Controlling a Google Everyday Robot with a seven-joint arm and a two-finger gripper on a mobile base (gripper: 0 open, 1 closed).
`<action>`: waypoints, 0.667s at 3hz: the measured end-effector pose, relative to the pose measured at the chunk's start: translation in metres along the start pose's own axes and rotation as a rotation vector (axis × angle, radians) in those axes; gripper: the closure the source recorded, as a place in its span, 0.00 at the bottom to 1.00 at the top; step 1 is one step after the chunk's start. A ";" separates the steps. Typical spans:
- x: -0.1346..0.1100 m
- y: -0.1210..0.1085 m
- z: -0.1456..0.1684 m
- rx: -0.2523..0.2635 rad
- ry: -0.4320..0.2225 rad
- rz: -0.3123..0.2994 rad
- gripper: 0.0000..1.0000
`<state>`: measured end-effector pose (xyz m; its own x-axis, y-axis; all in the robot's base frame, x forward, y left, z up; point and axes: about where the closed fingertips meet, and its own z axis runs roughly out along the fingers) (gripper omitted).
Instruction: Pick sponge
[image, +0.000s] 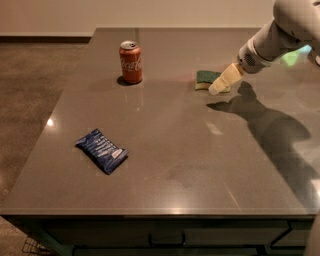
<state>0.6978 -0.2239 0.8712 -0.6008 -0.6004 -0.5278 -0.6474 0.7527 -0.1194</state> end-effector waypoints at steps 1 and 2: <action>-0.006 0.002 0.016 -0.022 -0.004 0.014 0.00; -0.007 0.006 0.030 -0.041 0.002 0.020 0.00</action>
Offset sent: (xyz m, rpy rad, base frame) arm 0.0195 0.0229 -0.0292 0.0434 0.0418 0.0033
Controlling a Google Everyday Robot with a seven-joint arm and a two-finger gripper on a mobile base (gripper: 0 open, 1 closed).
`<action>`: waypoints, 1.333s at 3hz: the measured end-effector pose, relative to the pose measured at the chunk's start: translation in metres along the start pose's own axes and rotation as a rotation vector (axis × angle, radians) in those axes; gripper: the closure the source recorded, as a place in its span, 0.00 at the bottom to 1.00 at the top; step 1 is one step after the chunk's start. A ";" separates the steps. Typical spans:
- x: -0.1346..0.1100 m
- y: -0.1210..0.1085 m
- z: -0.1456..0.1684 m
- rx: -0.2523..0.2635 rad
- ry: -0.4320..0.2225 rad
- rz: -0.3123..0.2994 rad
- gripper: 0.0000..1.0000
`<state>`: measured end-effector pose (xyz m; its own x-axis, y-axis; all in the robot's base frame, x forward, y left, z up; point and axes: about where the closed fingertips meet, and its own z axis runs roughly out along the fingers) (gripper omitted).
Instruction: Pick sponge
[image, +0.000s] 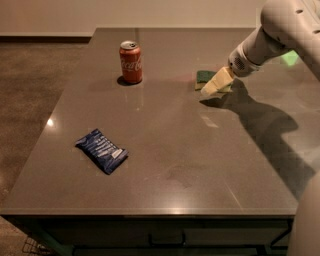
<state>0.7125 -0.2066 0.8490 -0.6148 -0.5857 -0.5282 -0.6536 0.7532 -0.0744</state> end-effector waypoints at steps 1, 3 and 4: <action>0.001 0.002 0.008 -0.012 0.009 0.002 0.18; -0.003 0.006 0.003 -0.029 -0.006 -0.008 0.65; -0.014 0.016 -0.015 -0.045 -0.024 -0.050 0.88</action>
Offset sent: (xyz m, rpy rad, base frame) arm 0.0003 0.0028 -0.0015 0.0153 0.0089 0.0046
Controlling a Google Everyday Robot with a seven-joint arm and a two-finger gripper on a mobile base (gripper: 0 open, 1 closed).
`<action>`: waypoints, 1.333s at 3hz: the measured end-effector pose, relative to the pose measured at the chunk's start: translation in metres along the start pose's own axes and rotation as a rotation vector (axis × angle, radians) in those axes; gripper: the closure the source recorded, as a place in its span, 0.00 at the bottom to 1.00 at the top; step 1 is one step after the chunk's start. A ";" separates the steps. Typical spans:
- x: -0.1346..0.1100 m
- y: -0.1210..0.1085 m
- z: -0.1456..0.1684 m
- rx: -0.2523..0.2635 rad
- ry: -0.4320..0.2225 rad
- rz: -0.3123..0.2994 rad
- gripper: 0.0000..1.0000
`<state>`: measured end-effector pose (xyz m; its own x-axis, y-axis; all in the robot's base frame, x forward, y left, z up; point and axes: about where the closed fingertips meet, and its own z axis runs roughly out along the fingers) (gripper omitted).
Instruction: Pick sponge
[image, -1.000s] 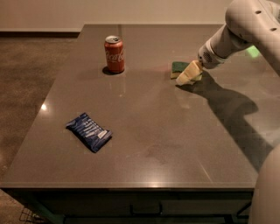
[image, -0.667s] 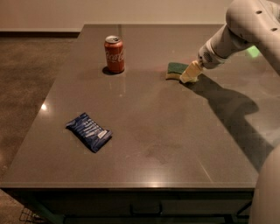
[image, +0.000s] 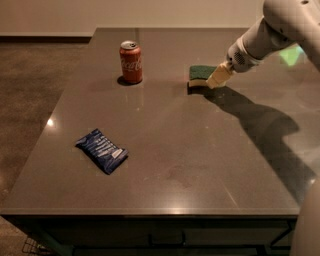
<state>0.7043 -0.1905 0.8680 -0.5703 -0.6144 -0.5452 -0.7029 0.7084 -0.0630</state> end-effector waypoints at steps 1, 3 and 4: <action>-0.018 0.017 -0.028 -0.022 -0.027 -0.064 1.00; -0.058 0.046 -0.084 -0.071 -0.083 -0.187 1.00; -0.072 0.051 -0.103 -0.076 -0.103 -0.224 1.00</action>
Offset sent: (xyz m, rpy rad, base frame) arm -0.0430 0.0404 0.1229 0.0220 -0.1021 0.2308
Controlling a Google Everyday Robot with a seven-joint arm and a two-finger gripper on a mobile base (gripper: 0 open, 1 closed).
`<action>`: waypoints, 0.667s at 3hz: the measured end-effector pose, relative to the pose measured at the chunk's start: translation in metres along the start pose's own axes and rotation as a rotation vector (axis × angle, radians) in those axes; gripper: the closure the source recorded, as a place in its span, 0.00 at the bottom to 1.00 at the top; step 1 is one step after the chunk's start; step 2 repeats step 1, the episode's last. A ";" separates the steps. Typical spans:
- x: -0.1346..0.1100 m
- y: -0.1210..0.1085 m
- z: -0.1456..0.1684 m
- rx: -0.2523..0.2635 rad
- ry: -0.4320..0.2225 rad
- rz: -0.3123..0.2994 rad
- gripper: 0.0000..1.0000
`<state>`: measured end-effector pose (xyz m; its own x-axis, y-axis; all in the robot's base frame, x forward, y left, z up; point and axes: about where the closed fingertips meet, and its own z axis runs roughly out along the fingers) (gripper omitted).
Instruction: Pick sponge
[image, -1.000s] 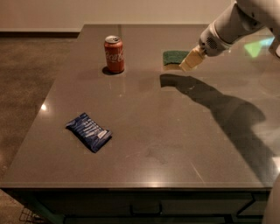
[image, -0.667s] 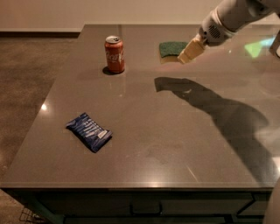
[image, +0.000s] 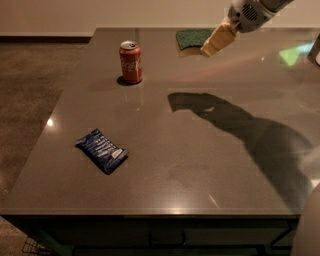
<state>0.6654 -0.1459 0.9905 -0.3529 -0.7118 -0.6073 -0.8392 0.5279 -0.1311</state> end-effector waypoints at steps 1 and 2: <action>0.000 0.000 0.000 0.000 0.000 0.000 1.00; 0.000 0.000 0.000 0.000 0.000 0.000 1.00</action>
Offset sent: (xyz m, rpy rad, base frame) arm 0.0000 0.0000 0.0000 0.0000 0.0000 0.0000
